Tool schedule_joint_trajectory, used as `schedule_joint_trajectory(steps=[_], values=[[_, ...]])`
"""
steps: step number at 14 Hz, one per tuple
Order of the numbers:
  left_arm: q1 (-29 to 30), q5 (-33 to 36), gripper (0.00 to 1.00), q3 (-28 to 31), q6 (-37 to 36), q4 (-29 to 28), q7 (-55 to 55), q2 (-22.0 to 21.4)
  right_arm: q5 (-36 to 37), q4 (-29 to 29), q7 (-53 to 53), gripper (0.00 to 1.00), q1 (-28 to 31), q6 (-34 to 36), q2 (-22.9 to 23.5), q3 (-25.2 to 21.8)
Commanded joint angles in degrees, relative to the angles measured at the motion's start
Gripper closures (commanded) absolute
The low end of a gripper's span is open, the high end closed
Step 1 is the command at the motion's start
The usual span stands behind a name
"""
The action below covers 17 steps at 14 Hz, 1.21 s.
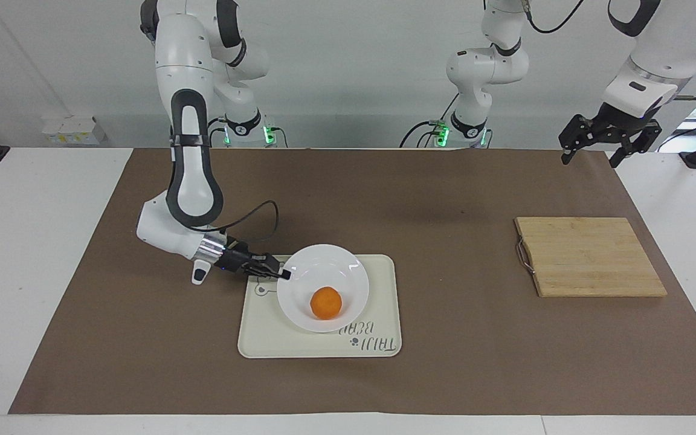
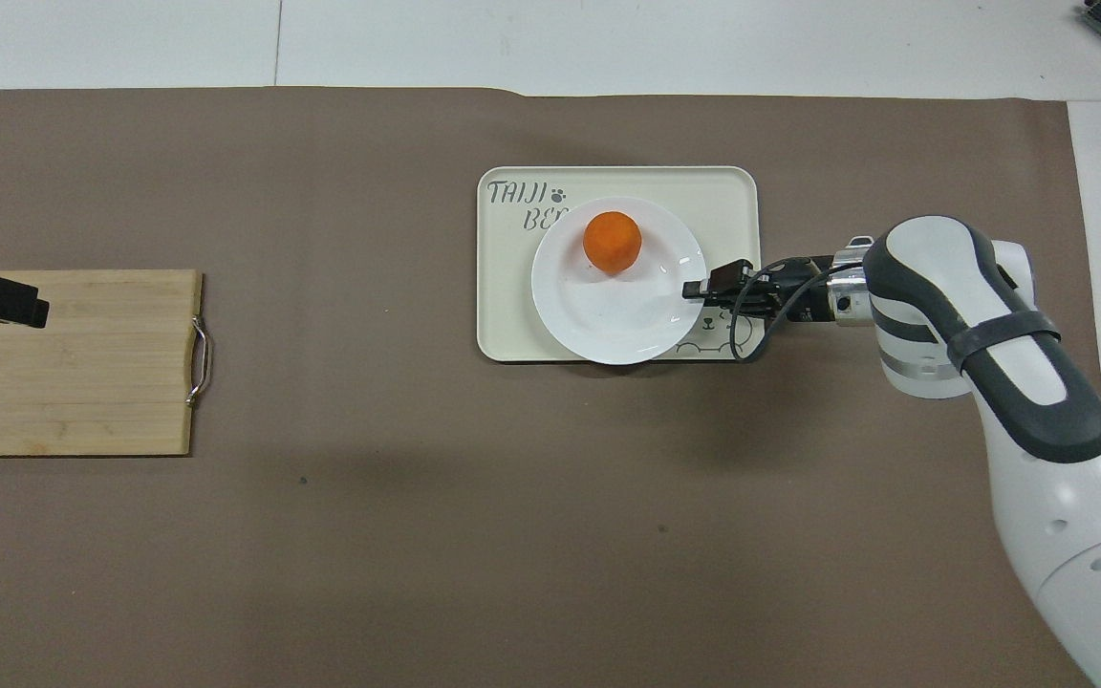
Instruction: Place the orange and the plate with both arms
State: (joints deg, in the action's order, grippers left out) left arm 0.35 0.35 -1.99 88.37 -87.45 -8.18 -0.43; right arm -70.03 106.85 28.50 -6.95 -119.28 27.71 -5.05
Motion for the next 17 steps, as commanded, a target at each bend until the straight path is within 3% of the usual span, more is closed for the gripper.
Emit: schedule_joint_trajectory(steps=[1, 4, 8, 13, 17], values=[[-0.5, -0.6, 0.0, 0.4, 0.2, 1.0, 0.4, 0.4, 1.9, -0.1, -0.3, 0.0, -0.2, -1.0, -1.0, -0.1], [-0.5, -0.6, 0.0, 0.4, 0.2, 1.0, 0.4, 0.4, 14.6, -3.0, -5.9, 0.0, 0.1, -0.9, -3.0, -0.3], [-0.5, -0.6, 0.0, 0.4, 0.0, 1.0, 0.4, 0.4, 23.9, -3.6, -10.2, 0.0, 0.0, -1.0, -6.9, -0.8], [-0.4, -0.7, 0.0, 0.4, 0.0, 1.0, 0.4, 0.4, 48.2, -5.3, -20.0, 0.0, 0.8, 0.2, -13.1, -0.8], [-0.5, -0.6, 0.0, 0.4, 0.0, 1.0, 0.4, 0.4, 60.2, -5.4, -33.8, 0.0, 0.4, 5.4, -17.5, -0.8]])
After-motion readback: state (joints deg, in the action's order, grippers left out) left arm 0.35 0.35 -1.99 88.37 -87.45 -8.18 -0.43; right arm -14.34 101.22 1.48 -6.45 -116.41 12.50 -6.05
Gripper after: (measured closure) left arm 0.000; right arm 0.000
